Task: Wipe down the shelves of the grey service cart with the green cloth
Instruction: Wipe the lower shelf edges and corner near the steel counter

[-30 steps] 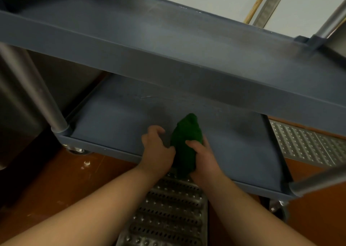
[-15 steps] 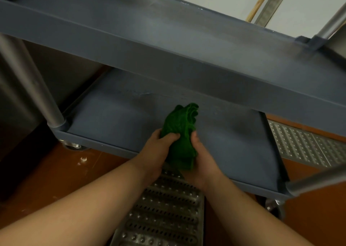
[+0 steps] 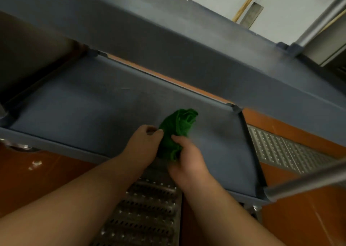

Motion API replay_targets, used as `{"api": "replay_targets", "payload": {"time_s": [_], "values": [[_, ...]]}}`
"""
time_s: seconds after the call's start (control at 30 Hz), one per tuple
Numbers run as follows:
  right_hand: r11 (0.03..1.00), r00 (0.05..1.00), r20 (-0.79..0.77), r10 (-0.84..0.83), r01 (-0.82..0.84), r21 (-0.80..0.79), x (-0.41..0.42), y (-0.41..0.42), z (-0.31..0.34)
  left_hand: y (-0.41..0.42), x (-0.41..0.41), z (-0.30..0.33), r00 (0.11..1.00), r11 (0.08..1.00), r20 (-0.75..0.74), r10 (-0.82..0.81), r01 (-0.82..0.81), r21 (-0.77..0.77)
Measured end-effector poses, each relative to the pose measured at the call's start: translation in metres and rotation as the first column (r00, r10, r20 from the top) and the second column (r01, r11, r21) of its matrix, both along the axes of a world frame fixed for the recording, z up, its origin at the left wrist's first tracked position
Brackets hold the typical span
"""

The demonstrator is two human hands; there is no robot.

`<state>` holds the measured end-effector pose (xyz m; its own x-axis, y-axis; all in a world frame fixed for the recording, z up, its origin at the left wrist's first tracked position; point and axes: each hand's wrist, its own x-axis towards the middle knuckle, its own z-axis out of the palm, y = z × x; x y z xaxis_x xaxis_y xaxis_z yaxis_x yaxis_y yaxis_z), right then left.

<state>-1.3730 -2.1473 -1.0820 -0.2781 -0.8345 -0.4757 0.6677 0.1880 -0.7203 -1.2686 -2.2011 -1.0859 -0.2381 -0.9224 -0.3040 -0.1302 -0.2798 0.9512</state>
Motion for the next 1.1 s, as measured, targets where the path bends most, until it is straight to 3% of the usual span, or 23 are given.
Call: {"api": "replay_targets", "payload": {"time_s": [0.1, 0.23, 0.37, 0.53, 0.73, 0.8, 0.97, 1.1], "values": [[0.982, 0.954, -0.247, -0.171, 0.185, 0.036, -0.034, -0.011, -0.004, 0.005, 0.012, -0.012, 0.996, 0.998, 0.087, -0.016, 0.021, -0.063], [0.91, 0.739, -0.585, -0.336, 0.415, 0.001, -0.103, -0.012, -0.009, -0.001, 0.042, -0.014, 0.989, 0.993, 0.149, 0.003, 0.015, -0.116], [0.852, 0.495, -0.827, -0.266, 0.522, 0.038, -0.165, -0.01, -0.013, -0.015, 0.062, -0.005, 0.983, 0.984, 0.184, -0.017, 0.049, -0.173], [0.793, 0.324, -0.946, 0.012, 0.574, 0.206, -0.203, -0.013, -0.008, -0.014, 0.066, -0.001, 0.967, 0.965, 0.219, -0.133, 0.177, -0.191], [0.718, 0.315, -0.909, 0.272, 0.563, 0.409, -0.235, -0.033, -0.049, -0.021, 0.082, 0.006, 0.98, 0.973, 0.195, -0.027, 0.07, -0.219], [0.724, 0.313, -0.891, 0.33, 0.521, 0.451, -0.195, -0.046, -0.036, -0.023, 0.093, 0.007, 0.978, 0.972, 0.205, -0.024, 0.07, -0.222], [0.845, 0.282, -0.884, 0.373, 0.289, 0.449, -0.094, -0.106, -0.036, -0.024, 0.135, 0.008, 0.976, 0.973, 0.212, 0.05, 0.001, -0.233], [0.914, 0.309, -0.87, 0.384, 0.002, 0.405, 0.03, -0.152, -0.039, -0.024, 0.179, 0.011, 0.963, 0.97, 0.224, 0.148, -0.098, -0.221]]}}
